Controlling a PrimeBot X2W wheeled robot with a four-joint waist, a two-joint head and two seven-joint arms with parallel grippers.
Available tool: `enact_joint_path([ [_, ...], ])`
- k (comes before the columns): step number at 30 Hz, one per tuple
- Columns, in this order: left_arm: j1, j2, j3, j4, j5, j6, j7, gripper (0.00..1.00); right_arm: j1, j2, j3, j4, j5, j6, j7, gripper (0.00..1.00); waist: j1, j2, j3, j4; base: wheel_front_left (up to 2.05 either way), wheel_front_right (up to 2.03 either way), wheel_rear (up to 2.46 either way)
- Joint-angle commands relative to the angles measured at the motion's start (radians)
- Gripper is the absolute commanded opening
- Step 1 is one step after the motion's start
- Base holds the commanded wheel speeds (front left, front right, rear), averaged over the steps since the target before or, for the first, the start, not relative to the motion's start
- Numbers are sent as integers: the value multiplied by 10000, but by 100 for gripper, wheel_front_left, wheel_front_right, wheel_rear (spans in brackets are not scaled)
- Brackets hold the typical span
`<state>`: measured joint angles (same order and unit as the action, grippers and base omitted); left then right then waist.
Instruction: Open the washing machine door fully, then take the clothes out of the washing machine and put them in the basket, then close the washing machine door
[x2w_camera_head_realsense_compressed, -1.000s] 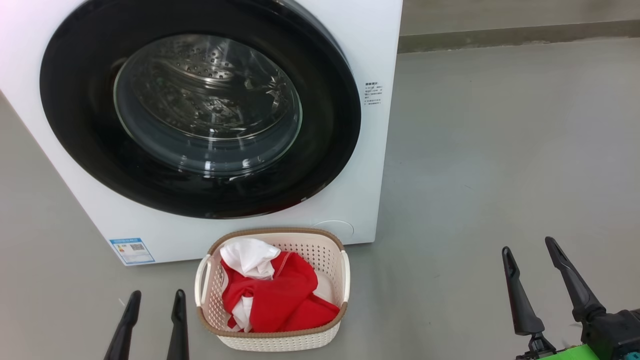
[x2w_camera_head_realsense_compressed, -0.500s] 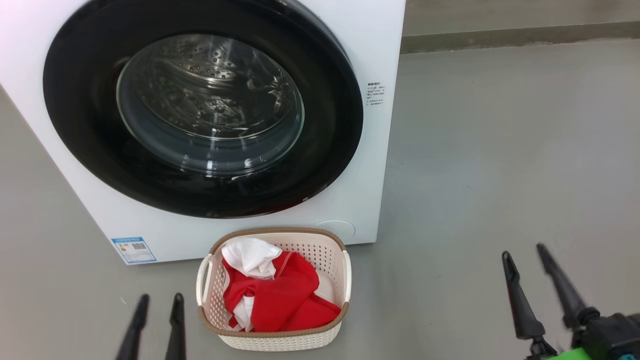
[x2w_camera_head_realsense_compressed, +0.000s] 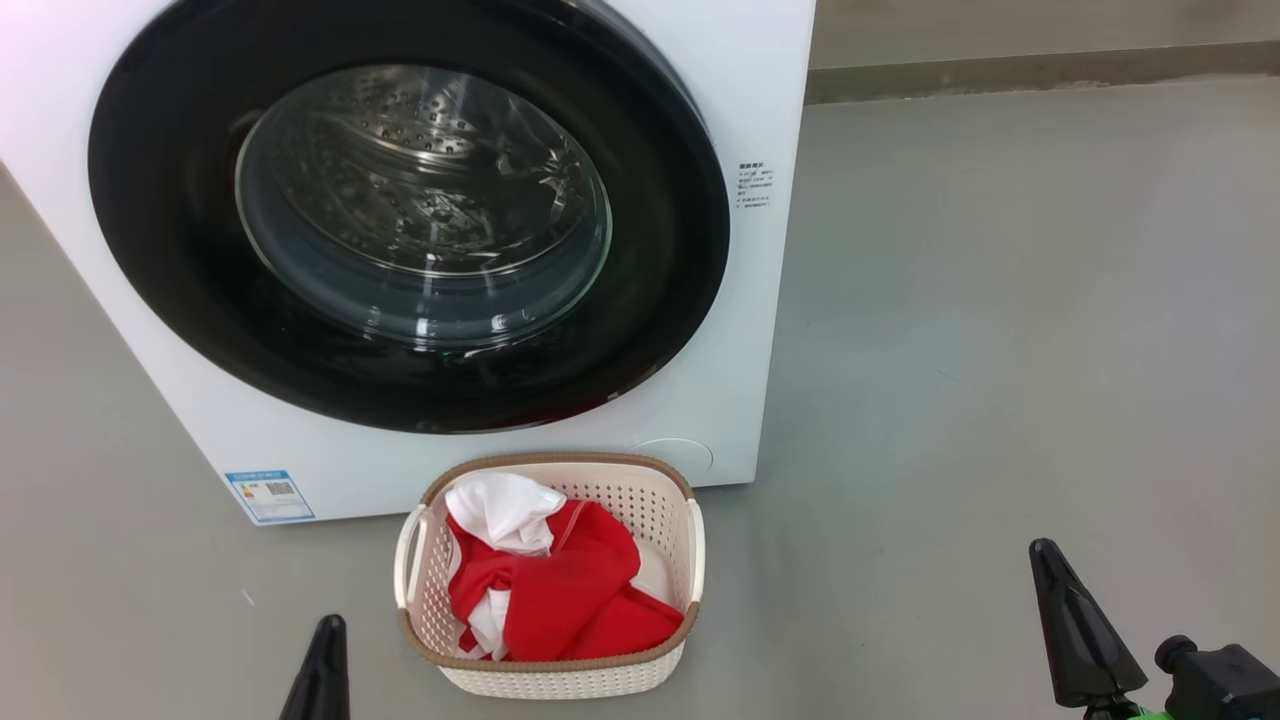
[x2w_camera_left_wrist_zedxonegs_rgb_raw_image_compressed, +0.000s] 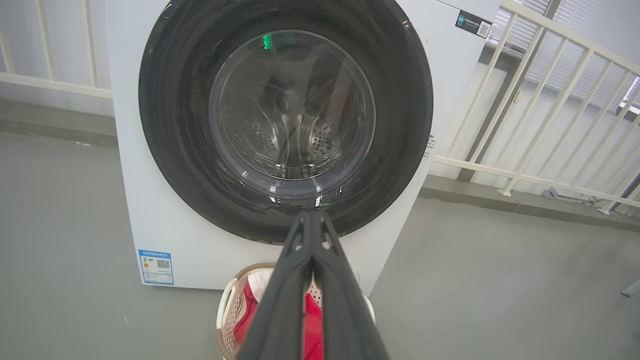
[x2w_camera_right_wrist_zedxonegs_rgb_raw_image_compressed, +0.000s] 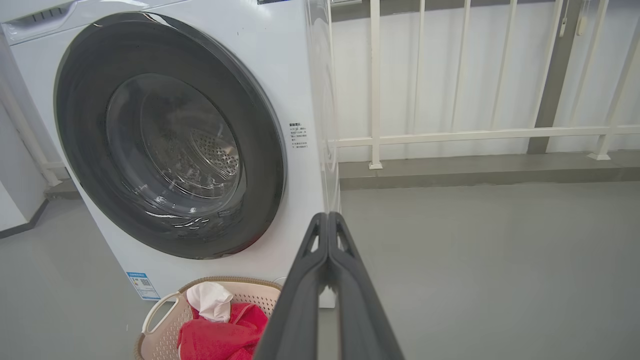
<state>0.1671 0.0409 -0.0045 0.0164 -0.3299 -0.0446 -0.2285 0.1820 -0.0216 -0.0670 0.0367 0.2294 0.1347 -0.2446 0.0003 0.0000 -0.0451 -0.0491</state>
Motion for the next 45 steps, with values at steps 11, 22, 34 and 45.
enact_joint_path([
  [11, -462, 114, 93, 92, -1424, -136, 332, 0, -574, -194, 76, 19, 1586, -7, 314, 0, -2, 0, 58, 49, 0, 0, 0],
  [22, -709, 157, 147, 333, -2681, -215, 610, 0, -815, -265, 104, 233, 2953, -10, 592, 0, -2, 0, 103, 96, 0, 0, 0],
  [34, -964, 192, 222, 573, -4043, -299, 926, 0, -1079, -329, 115, 467, 4431, -14, 911, 0, -2, 0, 152, 147, 0, 0, 0],
  [45, -1181, 214, 293, 781, -5171, -369, 1197, 0, -1299, -373, 111, 663, 5653, -17, 1188, 0, -2, 0, 194, 190, 0, 0, 0],
])
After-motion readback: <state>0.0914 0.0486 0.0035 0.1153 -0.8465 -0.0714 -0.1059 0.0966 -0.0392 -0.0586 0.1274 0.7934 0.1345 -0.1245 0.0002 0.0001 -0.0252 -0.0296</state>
